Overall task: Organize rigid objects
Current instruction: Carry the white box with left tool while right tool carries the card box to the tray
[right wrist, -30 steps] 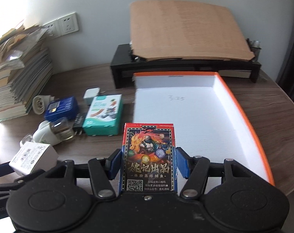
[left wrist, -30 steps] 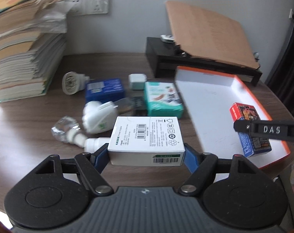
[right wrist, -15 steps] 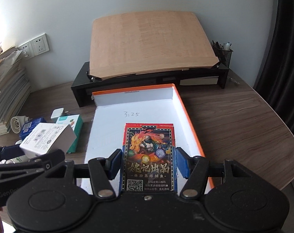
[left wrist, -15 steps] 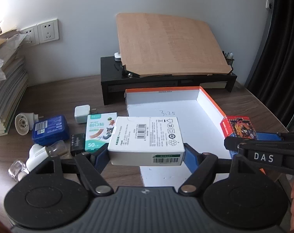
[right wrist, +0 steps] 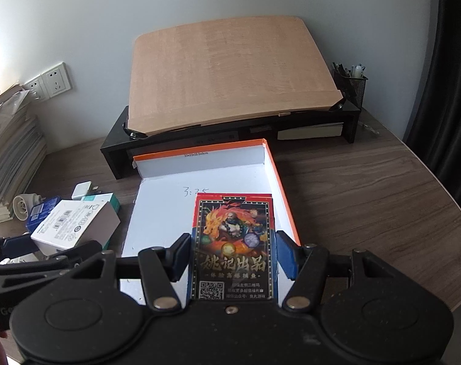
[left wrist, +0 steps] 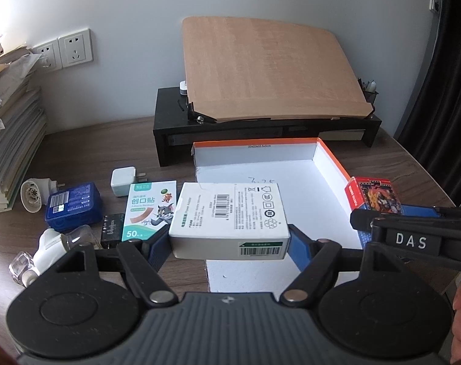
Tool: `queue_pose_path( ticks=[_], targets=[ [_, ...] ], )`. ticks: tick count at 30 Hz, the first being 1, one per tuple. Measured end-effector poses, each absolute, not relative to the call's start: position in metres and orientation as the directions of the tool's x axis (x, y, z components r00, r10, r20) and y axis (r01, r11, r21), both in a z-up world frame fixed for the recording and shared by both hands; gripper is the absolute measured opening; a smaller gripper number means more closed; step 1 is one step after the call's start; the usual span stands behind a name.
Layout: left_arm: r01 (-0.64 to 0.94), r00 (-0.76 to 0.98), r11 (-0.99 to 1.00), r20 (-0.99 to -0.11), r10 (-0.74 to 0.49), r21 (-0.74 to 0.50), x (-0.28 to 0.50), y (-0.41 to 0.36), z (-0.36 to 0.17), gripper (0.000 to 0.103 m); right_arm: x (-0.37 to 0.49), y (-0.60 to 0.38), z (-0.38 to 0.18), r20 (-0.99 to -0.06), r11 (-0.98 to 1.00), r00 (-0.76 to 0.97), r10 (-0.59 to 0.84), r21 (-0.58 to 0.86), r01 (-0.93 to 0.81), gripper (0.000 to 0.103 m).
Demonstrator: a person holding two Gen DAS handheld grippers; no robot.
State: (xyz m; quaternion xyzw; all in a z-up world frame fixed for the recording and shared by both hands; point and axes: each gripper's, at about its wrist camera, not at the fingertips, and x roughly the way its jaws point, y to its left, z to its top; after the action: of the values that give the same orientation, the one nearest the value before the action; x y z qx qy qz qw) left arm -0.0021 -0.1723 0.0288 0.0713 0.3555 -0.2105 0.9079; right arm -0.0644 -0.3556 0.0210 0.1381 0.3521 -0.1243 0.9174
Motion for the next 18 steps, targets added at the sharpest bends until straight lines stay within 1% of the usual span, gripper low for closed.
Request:
queue_pose_path(
  ticks=[18],
  targets=[
    [0.382, 0.672, 0.924, -0.678, -0.298, -0.027, 0.006, -0.185, 0.024, 0.079, -0.043, -0.367, 0.020, -0.674, 0.946, 0.733, -0.098, 0.166, 0.280, 0.071]
  ],
)
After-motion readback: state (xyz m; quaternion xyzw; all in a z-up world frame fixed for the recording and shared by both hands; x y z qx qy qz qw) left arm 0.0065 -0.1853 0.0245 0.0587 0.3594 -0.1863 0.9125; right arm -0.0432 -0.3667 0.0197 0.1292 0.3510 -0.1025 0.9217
